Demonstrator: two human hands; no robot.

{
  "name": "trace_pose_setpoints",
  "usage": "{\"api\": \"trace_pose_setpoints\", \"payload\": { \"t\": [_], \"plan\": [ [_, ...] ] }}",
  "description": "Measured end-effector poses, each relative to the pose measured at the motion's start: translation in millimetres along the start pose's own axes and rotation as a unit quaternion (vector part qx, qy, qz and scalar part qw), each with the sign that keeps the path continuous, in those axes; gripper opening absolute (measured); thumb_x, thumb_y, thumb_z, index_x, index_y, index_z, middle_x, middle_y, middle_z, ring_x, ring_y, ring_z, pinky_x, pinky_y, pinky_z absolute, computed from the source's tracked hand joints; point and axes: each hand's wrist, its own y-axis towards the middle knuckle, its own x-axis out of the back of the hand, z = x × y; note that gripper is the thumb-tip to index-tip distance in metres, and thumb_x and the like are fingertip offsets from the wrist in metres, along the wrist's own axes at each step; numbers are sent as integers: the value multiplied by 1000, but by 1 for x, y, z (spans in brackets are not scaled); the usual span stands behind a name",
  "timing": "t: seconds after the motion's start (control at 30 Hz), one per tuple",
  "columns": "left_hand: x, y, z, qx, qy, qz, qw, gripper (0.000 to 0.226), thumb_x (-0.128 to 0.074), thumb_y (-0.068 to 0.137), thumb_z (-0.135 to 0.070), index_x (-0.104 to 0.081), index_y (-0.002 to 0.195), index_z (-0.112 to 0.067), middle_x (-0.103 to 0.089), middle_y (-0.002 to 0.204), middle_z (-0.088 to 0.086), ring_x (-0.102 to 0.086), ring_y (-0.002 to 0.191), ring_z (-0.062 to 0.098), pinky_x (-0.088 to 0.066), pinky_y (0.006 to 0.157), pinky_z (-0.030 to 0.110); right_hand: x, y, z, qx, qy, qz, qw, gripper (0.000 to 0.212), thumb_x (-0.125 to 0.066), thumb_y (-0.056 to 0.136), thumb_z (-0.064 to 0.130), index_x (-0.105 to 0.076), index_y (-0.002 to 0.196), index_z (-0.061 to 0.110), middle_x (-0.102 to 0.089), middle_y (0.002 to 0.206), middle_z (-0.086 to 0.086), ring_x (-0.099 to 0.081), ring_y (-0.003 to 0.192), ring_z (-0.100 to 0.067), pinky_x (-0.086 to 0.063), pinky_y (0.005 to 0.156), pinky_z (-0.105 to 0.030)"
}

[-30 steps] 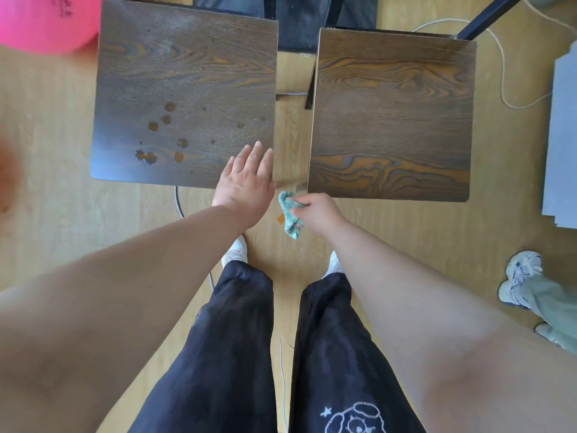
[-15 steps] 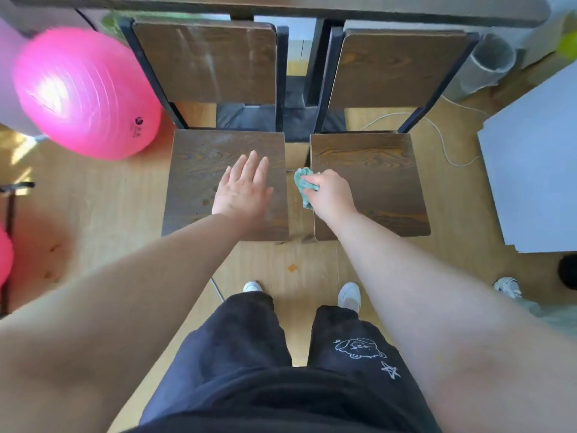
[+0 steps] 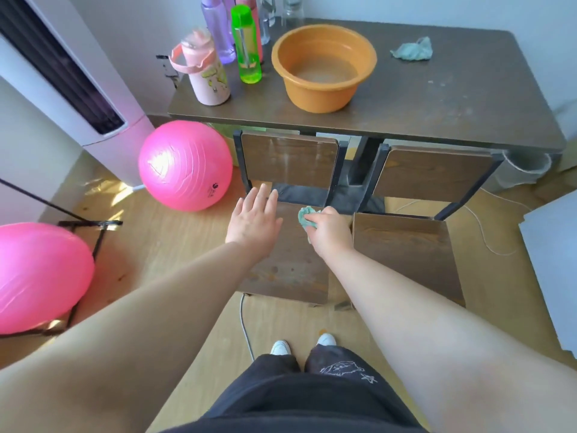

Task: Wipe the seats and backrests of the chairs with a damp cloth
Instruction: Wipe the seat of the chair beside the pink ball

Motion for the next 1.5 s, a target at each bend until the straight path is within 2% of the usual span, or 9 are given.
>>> {"api": "trace_pose_setpoints", "payload": {
  "t": [0.17,0.27,0.4,0.63,0.73,0.83,0.9,1.03,1.5],
  "plan": [
    [10,1,3,63,-39,-1,997,63,-31,106,-37,-5,159,-18,0,167,5,3,154,23,-7,124,42,14,18,5,21,62,37,997,29,-59,96,20,-70,122,22,-57,110,-8,-57,100,-26,-48,80,-32],
    [9,-1,6,93,-64,8,994,62,-30,106,-37,-4,159,-18,1,167,5,3,154,23,-8,124,42,19,25,-1,3,98,49,994,31,-63,95,26,-68,125,25,-61,116,-3,-57,106,-23,-41,70,-22],
    [8,0,18,105,-72,18,992,62,-29,106,-38,-3,159,-20,3,167,3,4,153,22,-6,123,41,18,32,-1,-25,131,53,990,33,-65,93,27,-67,126,23,-61,125,0,-56,114,-23,-36,86,-22],
    [7,31,57,47,-56,35,997,62,-29,106,-36,-2,159,-19,2,167,4,4,153,23,-5,124,42,5,48,31,-71,154,31,985,34,-66,93,23,-66,127,20,-60,129,-3,-56,117,-23,-36,89,-22],
    [4,47,75,12,-58,42,997,62,-30,106,-38,-4,159,-18,0,167,4,3,154,23,-6,125,41,-6,55,47,-113,151,20,982,35,-64,94,23,-65,129,20,-60,132,-3,-56,117,-22,-38,83,-19],
    [-3,66,99,-16,-60,56,996,62,-29,106,-39,-5,159,-19,0,167,4,3,154,23,-7,125,42,-19,62,59,-153,162,7,975,35,-61,96,22,-64,131,21,-59,131,-2,-58,111,-20,-38,56,-6],
    [-12,76,114,-35,-54,72,995,62,-29,106,-38,-4,159,-19,0,167,4,3,154,23,-7,125,42,-30,65,62,-182,172,-6,968,35,-60,96,22,-63,131,21,-59,130,-2,-58,109,-20,-35,50,-8],
    [-43,88,135,-56,-50,99,992,61,-28,107,-37,-3,159,-18,2,167,4,4,154,22,-6,125,42,-60,65,53,-240,211,-31,947,34,-60,95,24,-65,129,21,-62,129,-2,-59,106,-18,-42,73,-21],
    [-209,96,127,-10,-105,202,974,60,-29,106,-38,-8,159,-20,-1,167,1,1,153,19,-9,124,39,-183,96,-54,-269,251,4,930,35,-70,89,26,-68,123,23,-66,126,4,-62,110,-12,-49,96,-29]
  ]
}}
